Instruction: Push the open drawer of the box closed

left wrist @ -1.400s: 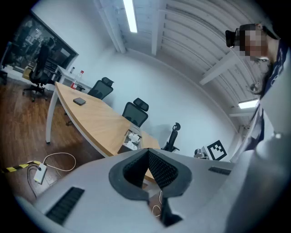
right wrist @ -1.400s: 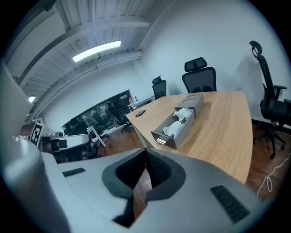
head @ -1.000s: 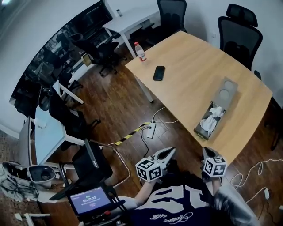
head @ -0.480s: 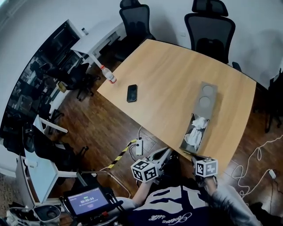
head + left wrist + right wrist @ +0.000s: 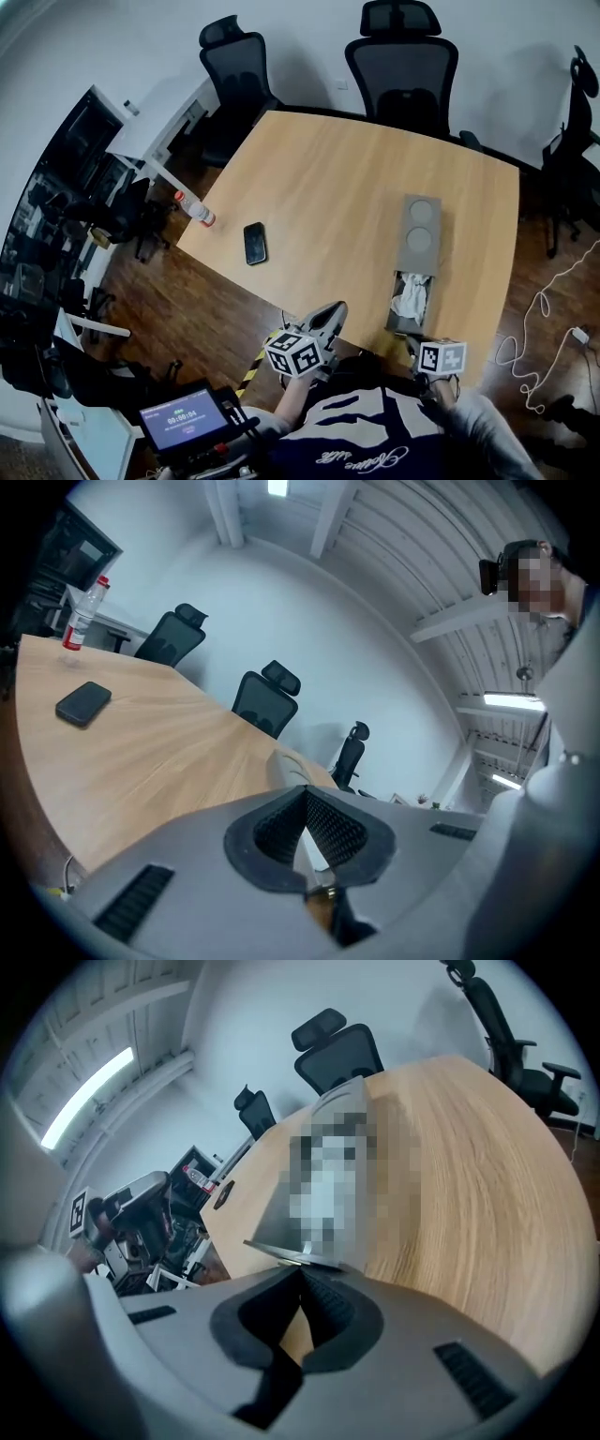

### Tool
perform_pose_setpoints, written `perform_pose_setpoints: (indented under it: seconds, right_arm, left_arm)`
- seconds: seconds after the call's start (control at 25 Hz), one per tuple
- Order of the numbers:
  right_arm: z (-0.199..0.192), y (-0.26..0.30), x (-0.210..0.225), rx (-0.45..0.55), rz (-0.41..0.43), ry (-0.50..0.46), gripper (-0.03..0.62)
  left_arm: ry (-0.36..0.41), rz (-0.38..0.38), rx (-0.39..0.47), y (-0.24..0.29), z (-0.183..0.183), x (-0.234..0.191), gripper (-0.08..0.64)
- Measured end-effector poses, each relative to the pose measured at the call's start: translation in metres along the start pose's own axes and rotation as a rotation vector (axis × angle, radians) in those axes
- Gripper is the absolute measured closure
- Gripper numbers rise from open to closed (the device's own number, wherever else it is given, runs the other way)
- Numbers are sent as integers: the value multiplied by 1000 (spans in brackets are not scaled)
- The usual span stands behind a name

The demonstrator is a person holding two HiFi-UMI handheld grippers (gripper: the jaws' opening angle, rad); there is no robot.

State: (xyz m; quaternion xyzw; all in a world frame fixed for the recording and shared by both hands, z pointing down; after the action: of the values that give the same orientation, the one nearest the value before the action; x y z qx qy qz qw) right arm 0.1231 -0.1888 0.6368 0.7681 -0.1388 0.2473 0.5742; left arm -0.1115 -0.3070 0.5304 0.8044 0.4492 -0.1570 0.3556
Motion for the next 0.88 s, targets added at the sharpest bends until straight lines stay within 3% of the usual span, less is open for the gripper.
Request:
perform_pose_setpoints:
  seconds: [0.12,0.28,0.52,0.88]
  right_arm:
    - [5,-3,-1,40,-35,40,595]
    - [34,-8,3,190,-39,71,595]
    - [74,-6,14,230,-144,22,595]
    - [129,2,36,271,-212,-5,595]
  left_arm:
    - [25,-41,0,10,20,-13,558]
    - [53,-86,-39,27,38,-26,558]
    - [62,-139,-44,35,49,-29,558]
    - [19,-55,-6,22,49,-58,558]
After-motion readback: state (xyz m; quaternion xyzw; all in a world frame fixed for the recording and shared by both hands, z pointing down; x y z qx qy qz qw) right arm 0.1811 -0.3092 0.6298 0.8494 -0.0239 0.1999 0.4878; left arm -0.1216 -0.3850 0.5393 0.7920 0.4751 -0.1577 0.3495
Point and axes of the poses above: the fingertips, and each gripper's own axes: y forward along the fingers, x to its right, z out of its top, the point moved 7 cm from there along -y, backward along the fingers, and after that the axes turned 15 degrees about -x, right-handed, at the moved point
